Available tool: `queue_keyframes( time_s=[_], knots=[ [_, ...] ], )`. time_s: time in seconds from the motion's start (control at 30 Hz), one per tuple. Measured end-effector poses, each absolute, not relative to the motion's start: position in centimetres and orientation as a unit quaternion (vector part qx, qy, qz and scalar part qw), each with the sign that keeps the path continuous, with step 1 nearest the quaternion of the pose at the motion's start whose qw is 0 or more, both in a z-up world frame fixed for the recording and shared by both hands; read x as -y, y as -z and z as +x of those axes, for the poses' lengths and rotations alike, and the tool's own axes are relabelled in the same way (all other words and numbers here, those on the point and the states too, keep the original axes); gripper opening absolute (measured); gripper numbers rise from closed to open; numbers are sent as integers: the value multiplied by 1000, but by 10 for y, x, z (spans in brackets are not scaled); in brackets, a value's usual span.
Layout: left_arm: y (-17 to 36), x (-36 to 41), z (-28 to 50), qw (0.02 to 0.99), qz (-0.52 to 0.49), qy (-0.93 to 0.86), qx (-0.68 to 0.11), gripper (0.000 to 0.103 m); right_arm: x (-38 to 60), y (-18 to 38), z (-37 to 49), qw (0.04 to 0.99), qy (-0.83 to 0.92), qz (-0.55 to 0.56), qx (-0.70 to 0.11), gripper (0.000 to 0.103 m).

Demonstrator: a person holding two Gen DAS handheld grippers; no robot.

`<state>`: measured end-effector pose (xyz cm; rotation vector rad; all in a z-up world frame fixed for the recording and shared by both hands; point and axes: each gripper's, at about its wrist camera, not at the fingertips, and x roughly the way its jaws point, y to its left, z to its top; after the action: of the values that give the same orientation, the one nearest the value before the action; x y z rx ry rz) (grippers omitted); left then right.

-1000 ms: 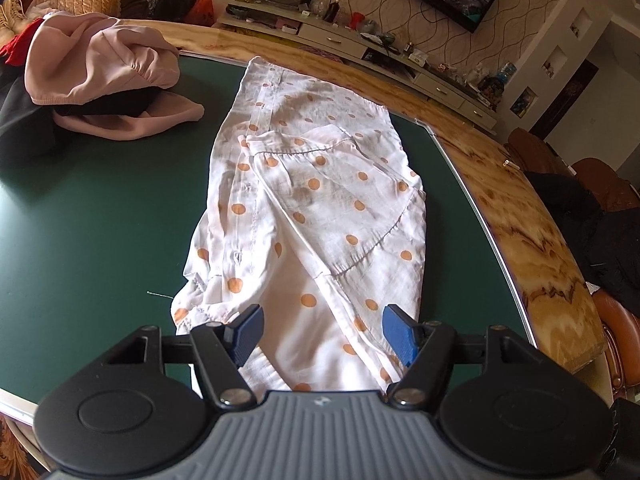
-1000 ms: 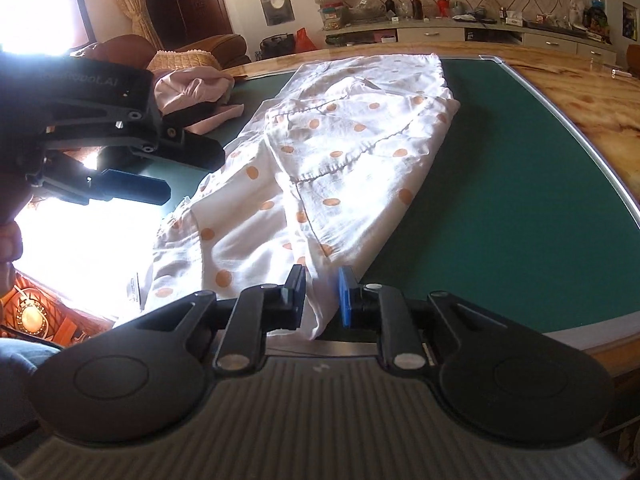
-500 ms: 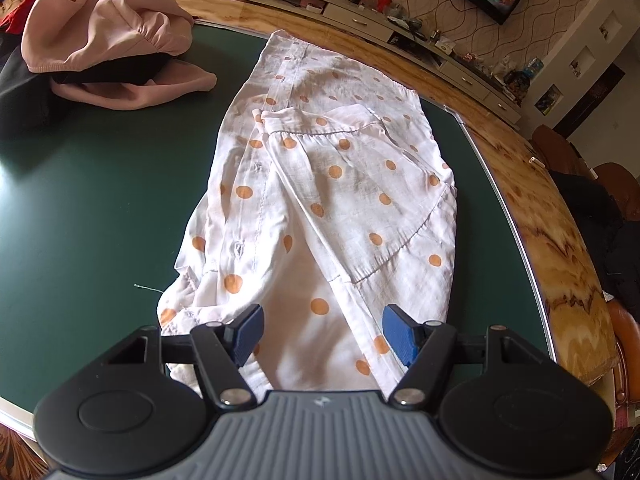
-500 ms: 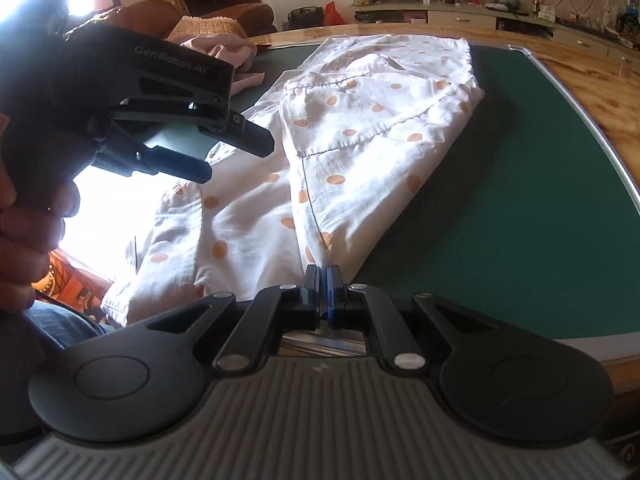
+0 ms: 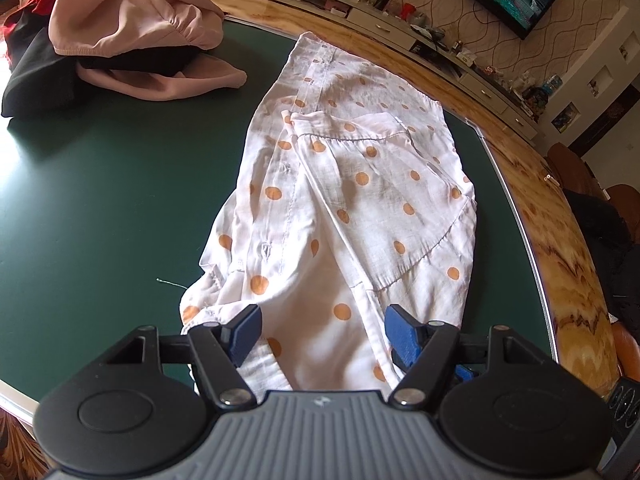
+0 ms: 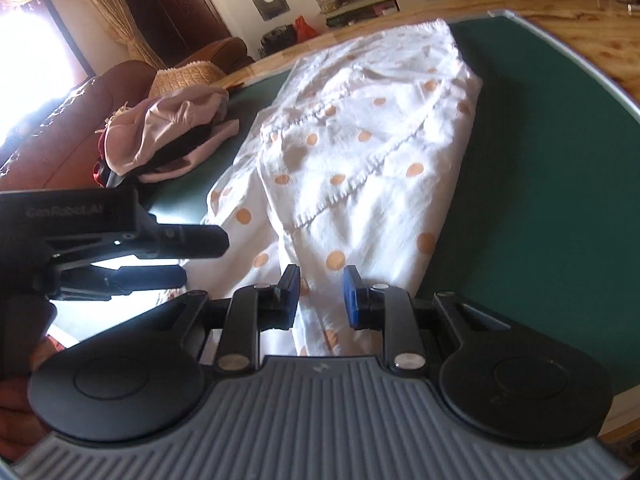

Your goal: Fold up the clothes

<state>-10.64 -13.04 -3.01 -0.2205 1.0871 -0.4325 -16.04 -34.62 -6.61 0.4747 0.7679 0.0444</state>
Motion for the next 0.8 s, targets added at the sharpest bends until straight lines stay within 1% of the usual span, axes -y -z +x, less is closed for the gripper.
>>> queue_keyframes(
  time_s=[0.13, 0.2, 0.27, 0.33, 0.43, 0.53, 0.67, 0.8],
  knots=[
    [31, 130, -106, 827, -101, 202, -514, 76, 343, 59, -179, 902, -25, 222, -369, 29],
    [30, 131, -106, 827, -99, 202, -515, 76, 346, 53, -190, 904, -12, 218, -369, 35],
    [30, 131, -106, 828, -98, 204, -514, 76, 354, 50, -201, 901, 2, 223, -371, 46],
    [29, 131, -107, 828, -98, 205, -513, 77, 365, 50, -209, 893, 15, 242, -379, 52],
    [25, 130, -107, 829, -104, 218, -504, 77, 384, 55, -220, 874, 34, 289, -389, 53],
    [10, 130, -111, 838, -95, 256, -472, 77, 396, 59, -226, 852, 41, 330, -405, 53],
    [-13, 131, -107, 833, -51, 310, -456, 77, 399, 60, -220, 829, 30, 343, -440, 54],
    [-31, 121, -108, 829, 11, 348, -437, 80, 405, 65, -215, 791, 8, 406, -458, 55]
  ],
)
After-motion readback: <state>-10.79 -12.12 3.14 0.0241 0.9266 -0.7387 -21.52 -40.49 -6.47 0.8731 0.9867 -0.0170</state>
